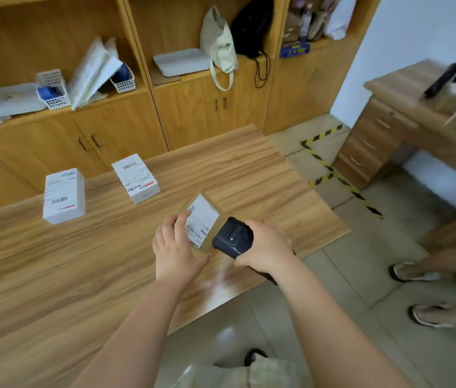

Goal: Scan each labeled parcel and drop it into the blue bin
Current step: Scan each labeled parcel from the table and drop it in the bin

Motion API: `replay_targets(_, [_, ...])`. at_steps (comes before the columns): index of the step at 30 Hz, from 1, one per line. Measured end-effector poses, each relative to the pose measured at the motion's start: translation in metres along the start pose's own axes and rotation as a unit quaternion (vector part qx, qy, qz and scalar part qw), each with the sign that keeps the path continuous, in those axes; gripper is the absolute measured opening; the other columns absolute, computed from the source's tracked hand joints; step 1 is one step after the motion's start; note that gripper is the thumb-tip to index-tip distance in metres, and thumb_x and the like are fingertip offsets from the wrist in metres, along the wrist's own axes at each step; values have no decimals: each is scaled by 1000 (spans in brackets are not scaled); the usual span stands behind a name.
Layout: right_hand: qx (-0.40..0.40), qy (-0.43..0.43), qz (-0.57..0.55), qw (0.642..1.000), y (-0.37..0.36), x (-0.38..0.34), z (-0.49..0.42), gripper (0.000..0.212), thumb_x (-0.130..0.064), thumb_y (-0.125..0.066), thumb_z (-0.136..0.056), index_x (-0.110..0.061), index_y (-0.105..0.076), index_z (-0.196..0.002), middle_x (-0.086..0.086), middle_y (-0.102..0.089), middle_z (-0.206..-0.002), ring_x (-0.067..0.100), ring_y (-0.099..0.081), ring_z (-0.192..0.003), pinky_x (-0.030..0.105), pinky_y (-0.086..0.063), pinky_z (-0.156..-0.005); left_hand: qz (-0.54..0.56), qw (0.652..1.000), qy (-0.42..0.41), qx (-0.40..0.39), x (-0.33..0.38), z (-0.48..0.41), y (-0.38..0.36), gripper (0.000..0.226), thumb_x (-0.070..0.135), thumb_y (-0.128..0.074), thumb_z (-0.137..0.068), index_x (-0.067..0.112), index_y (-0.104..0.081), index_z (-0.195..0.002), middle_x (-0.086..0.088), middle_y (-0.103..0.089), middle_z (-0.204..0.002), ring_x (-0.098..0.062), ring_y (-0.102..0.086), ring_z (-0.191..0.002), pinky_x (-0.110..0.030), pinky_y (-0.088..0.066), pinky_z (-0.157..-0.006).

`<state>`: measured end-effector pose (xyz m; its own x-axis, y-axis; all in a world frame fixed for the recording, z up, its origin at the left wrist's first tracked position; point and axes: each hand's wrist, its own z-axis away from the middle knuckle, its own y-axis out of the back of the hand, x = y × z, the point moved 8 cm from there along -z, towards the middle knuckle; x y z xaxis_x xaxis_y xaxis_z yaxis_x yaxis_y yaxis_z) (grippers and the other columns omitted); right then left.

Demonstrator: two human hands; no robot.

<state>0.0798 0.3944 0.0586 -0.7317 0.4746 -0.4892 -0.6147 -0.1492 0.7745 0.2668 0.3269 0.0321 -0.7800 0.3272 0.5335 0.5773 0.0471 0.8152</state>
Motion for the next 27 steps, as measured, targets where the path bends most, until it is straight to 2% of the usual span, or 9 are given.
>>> replay_targets(7, [36, -76, -19, 996, -7, 30, 32, 59, -35, -79, -61, -40, -53, -114, -3, -50, -112, 24, -47, -110, 45, -48, -94, 47, 991, -102, -76, 10, 8, -17, 110, 22, -86, -58, 35, -21, -145, -5, -37, -141, -28, -34, -126, -46, -30, -110])
replay_targets(10, [41, -122, -53, 990, -15, 45, 49, 56, -37, -81, -57, -34, -52, -105, -2, -51, -111, 24, -49, -109, 46, -49, -93, 48, 981, -150, -113, 19, 15, -24, 108, 20, -85, -57, 34, -23, -144, -2, -33, -140, -26, -34, -125, -42, -29, -109])
replay_targets(13, [57, -176, -84, 979, -22, 67, 71, 60, -41, -78, -45, -32, -51, -98, -4, -56, -106, 23, -55, -103, 45, -54, -86, 10, 966, -203, -161, 38, 28, -41, 106, 24, -86, -55, 36, -27, -142, -1, -30, -141, -29, -35, -125, -49, -37, -105])
replay_targets(15, [86, -215, -97, 968, -23, 88, 90, 68, -42, -76, -43, -32, -54, -107, -4, -58, -106, 23, -57, -101, 43, -55, -84, -39, 950, -241, -195, 54, 42, -58, 105, 30, -88, -53, 36, -29, -140, -3, -30, -141, -30, -34, -125, -54, -42, -99])
replay_targets(17, [129, -260, -101, 952, -18, 113, 117, 75, -39, -80, -53, -31, -53, -122, -4, -54, -110, 24, -52, -109, 42, -52, -88, -92, 928, -279, -229, 75, 60, -76, 105, 36, -88, -53, 37, -28, -139, -6, -31, -142, -32, -35, -126, -55, -41, -100])
replay_targets(19, [178, -307, -112, 928, -11, 139, 149, 77, -36, -82, -61, -31, -50, -131, -2, -48, -112, 26, -47, -116, 43, -49, -94, -112, 902, -324, -261, 104, 81, -91, 98, 41, -82, -62, 39, -23, -140, -7, -26, -147, -34, -31, -132, -54, -31, -108])
replay_targets(22, [249, -362, -129, 889, -2, 179, 198, 77, -36, -82, -60, -31, -50, -130, 2, -49, -117, 29, -47, -119, 43, -46, -94, -118, 865, -376, -311, 153, 117, -110, 88, 44, -72, -75, 38, -20, -146, -7, -12, -151, -32, -18, -138, -49, -20, -111])
replay_targets(27, [301, -446, -166, 826, 3, 241, 283, 78, -37, -81, -66, -34, -45, -136, 1, -49, -125, 27, -45, -123, 42, -43, -94, -139, 814, -474, -305, 234, 184, -128, 91, 43, -70, -79, 34, -14, -150, -9, -15, -151, -33, -17, -139, -51, -18, -114])
